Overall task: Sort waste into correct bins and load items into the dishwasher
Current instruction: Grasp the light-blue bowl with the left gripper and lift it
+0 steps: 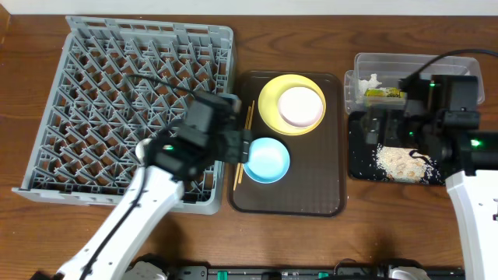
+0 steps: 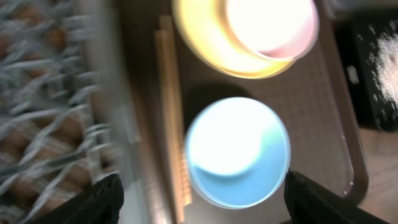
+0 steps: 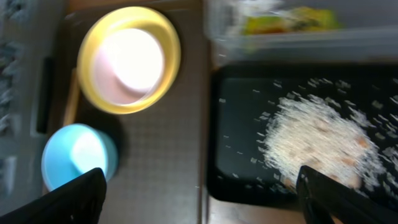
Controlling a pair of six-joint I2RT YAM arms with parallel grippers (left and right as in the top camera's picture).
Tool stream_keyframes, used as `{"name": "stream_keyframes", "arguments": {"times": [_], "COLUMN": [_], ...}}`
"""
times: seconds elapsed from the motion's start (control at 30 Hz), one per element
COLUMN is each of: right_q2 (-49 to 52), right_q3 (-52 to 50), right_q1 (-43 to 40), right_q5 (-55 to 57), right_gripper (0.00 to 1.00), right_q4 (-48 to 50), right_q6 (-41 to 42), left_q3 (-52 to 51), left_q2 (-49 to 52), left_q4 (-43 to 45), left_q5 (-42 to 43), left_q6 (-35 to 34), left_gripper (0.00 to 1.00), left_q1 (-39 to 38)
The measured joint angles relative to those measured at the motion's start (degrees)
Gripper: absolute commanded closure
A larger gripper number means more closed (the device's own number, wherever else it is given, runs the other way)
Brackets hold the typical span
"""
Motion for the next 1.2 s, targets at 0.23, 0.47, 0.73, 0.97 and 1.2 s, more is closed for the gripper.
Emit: {"name": "stream_keyframes", "arguments": {"times": [0.23,0.47,0.73,0.97,1.2], "right_q2": [0.00,0.00,0.00,0.00,0.00], "right_q3": [0.00,0.00,0.00,0.00,0.00], "right_q1": [-1.62,-1.62,-1.62,-1.62,-1.62], "right_q5": [1.49,1.57,1.57,1.57,1.57], "right_gripper": [0.13,0.13,0.14,0.14,0.14], "right_q4": [-1.03,-1.44,-1.57,-1.66,-1.66], "right_q6": [2.14,2.23,2.36,2.40,2.40], "left_q3": [0.00,0.00,0.00,0.74,4.48], "left_q2": [11.08,21.68,24.90,20.92,8.57], "left_q4": [6.32,8.94,9.38,8.13,5.57], "left_q5": [-1.46,-1.49,-1.70,-2.93,-1.95], "left_q6": [0.13,0.15,0.15,0.59,0.59], "left_gripper": [0.26,0.61,0.94,0.94,0.94], "left_q1": [-11.37,-16.79,-17.88,-17.86,-14.49]}}
